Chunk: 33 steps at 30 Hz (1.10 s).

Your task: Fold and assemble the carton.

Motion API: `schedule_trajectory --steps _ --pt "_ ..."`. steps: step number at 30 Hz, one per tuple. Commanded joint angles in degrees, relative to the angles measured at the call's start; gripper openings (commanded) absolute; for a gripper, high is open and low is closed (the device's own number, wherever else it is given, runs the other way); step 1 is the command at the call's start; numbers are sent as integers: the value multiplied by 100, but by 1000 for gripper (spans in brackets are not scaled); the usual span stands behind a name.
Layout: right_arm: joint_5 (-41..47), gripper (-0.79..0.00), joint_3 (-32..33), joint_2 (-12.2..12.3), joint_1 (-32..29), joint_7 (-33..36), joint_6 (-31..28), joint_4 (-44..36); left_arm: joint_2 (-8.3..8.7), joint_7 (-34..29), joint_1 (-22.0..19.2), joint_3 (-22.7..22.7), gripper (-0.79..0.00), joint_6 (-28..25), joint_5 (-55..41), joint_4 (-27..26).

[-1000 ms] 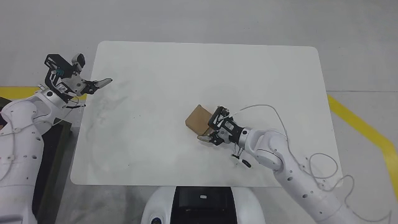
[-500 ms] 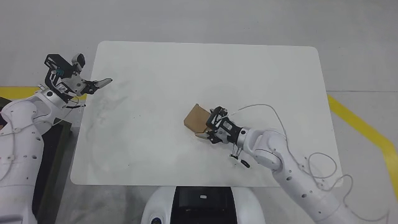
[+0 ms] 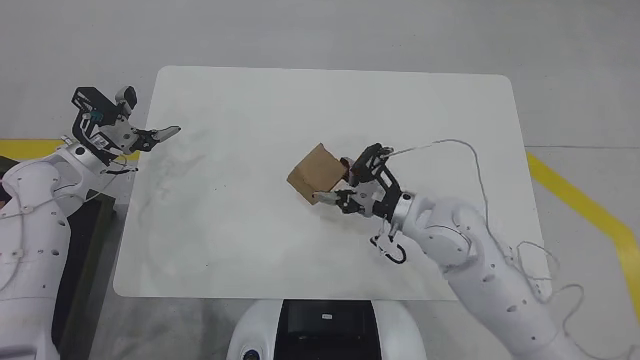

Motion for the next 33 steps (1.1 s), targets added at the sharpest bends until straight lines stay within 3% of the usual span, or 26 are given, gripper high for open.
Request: schedule_trajectory --steps 1,3,19,26,33 --pt "295 -637 152 12 -27 49 40 -116 0 0 0 0 0 0 0 0" --pt "608 -785 302 21 -60 66 83 -213 0 0 0 0 0 0 0 0" --pt "3613 -785 1327 109 -281 659 -169 -603 0 0 0 0 0 0 0 0" --pt "5951 -785 1624 100 -400 884 -72 -623 0 0 0 0 0 0 0 0" --pt "7209 -785 1723 60 -175 1084 -147 -243 0 0 0 0 0 0 0 0"
